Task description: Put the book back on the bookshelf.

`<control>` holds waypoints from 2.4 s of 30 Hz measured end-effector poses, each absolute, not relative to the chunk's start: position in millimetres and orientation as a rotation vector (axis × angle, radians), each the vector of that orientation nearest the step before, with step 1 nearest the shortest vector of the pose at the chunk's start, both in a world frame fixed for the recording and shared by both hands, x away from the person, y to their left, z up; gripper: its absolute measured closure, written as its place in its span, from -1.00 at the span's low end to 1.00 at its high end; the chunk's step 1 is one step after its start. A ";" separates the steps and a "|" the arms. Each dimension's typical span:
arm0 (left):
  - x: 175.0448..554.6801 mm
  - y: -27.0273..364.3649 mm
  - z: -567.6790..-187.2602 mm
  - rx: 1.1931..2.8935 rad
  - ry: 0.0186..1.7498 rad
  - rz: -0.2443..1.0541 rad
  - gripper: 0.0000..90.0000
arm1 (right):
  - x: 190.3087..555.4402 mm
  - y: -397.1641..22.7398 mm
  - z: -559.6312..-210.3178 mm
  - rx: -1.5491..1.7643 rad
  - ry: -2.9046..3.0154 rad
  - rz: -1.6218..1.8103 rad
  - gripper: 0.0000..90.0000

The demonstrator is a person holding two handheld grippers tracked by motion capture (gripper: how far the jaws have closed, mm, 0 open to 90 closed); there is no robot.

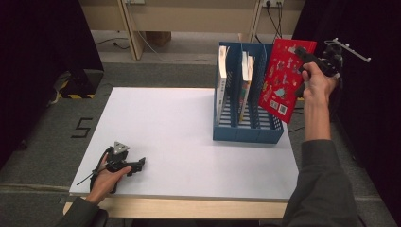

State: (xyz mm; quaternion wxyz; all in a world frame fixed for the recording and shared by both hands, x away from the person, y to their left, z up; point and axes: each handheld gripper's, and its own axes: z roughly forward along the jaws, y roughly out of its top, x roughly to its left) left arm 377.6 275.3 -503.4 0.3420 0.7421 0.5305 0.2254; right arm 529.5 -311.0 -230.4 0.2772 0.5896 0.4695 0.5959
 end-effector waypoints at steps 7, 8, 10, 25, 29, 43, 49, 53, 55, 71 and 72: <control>377.4 275.6 -503.3 1.932 1.377 0.586 -0.71 | 547.7 -301.5 -237.4 1.576 1.268 1.561 0.70; 377.3 275.7 -503.3 1.933 1.375 0.585 -0.71 | 549.7 -302.2 -237.0 1.590 1.264 1.554 0.70; 377.4 275.5 -503.3 1.933 1.376 0.585 -0.71 | 552.7 -303.5 -234.9 1.590 1.266 1.539 0.70; 377.3 275.5 -503.4 1.930 1.377 0.587 -0.71 | 563.0 -293.6 -226.6 1.537 1.307 1.512 0.68; 377.3 275.6 -503.2 1.933 1.375 0.585 -0.70 | 561.8 -290.8 -230.5 1.545 1.313 1.503 0.68; 377.4 275.5 -503.4 1.933 1.375 0.586 -0.71 | 554.8 -291.2 -265.7 1.564 1.406 1.476 0.65; 377.4 275.6 -503.3 1.933 1.375 0.585 -0.71 | 557.3 -285.6 -286.3 1.600 1.458 1.444 0.61; 377.4 275.8 -503.3 1.937 1.374 0.586 -0.71 | 560.8 -284.4 -302.0 1.632 1.489 1.424 0.60; 377.4 275.9 -503.3 1.938 1.374 0.585 -0.71 | 560.6 -284.7 -308.1 1.646 1.481 1.461 0.56; 377.4 275.9 -503.3 1.938 1.373 0.584 -0.71 | 537.8 -278.3 -317.4 1.600 1.625 1.475 0.35; 377.4 275.7 -503.4 1.935 1.374 0.586 -0.71 | 535.3 -278.4 -318.2 1.596 1.634 1.474 0.35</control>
